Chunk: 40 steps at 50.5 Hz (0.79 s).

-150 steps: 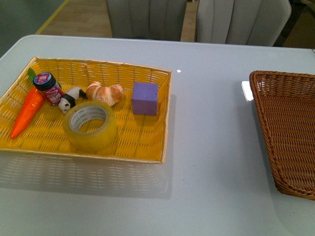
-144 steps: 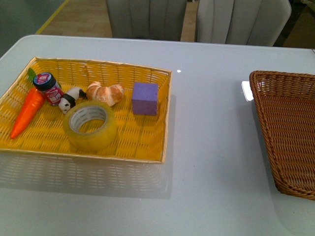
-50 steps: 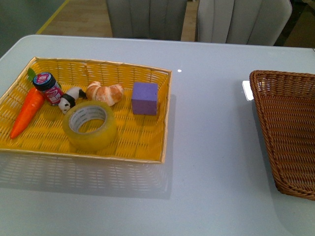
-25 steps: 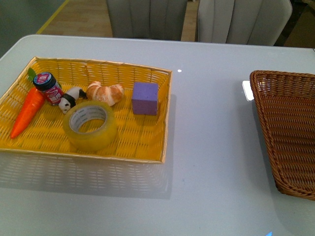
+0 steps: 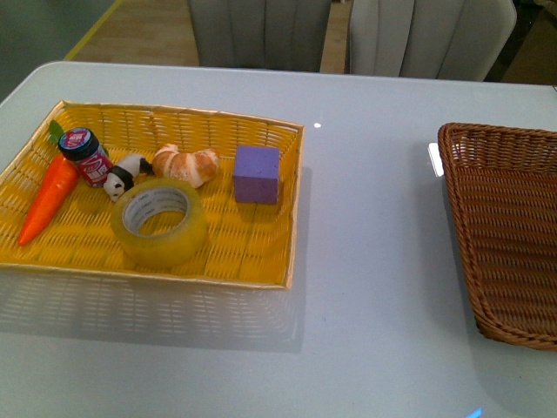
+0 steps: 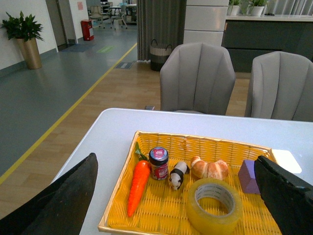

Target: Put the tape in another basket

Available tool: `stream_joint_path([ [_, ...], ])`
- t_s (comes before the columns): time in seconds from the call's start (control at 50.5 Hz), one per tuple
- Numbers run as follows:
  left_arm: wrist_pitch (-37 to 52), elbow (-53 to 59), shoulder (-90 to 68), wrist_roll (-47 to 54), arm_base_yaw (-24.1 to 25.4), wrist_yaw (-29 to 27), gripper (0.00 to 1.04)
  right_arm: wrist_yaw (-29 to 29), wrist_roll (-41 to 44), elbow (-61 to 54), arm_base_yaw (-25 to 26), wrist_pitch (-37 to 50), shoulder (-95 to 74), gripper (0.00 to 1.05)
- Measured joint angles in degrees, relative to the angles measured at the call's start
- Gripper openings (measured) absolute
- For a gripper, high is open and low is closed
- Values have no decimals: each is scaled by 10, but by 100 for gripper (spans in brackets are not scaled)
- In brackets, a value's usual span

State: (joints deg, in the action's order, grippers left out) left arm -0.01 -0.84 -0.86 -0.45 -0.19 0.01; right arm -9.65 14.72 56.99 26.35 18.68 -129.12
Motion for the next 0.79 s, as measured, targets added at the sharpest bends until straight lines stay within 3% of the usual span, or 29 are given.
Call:
stream_joint_path([
  [0.119, 0, 0, 0, 0, 0, 0, 96, -17, -27, -18, -15, 2, 13, 6],
  [0.238, 0, 0, 0, 0, 0, 0, 96, -24, -57, -43, -50, 16, 31, 5],
  [0.495, 0, 0, 0, 0, 0, 0, 96, -16, -110, -74, -158, 46, 38, 5],
  [0.713, 0, 0, 0, 0, 0, 0, 96, -9, -155, -89, -200, 65, 38, 5],
  [0.792, 0, 0, 0, 0, 0, 0, 96, -9, -156, -96, -200, 78, 38, 19],
])
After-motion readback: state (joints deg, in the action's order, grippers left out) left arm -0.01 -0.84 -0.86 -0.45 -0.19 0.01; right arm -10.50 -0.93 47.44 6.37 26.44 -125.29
